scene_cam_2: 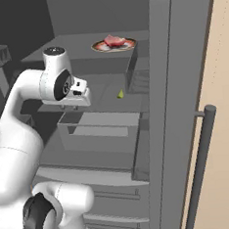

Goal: Retrieve the steak from the fridge and place it on the cutting board.

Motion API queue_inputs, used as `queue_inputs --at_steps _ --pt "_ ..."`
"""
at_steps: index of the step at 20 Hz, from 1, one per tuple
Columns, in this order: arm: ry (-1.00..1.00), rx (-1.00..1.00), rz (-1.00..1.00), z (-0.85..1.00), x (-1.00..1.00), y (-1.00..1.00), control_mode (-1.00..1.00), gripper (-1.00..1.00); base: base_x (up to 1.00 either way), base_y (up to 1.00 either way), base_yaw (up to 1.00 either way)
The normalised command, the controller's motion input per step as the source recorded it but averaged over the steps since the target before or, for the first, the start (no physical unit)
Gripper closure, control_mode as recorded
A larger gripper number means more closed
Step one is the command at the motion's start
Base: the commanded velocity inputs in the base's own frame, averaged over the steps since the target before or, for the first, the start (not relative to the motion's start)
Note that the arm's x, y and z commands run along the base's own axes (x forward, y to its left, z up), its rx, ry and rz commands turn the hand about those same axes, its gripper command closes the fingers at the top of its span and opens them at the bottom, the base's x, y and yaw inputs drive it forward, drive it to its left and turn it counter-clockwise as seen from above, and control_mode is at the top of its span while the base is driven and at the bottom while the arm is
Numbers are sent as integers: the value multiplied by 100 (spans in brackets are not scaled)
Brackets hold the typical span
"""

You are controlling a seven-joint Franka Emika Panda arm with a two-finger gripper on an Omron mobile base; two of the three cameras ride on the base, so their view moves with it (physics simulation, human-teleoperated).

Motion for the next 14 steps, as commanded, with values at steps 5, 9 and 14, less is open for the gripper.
queue_inputs --at_steps 5,9,14 --pt "-8 2 -13 34 4 0 -100 -100 0 0 0" --pt "-10 2 -22 78 1 -3 -100 -100 0 0 0" --pt "-11 0 -21 62 13 -46 -100 -100 0 0 0"
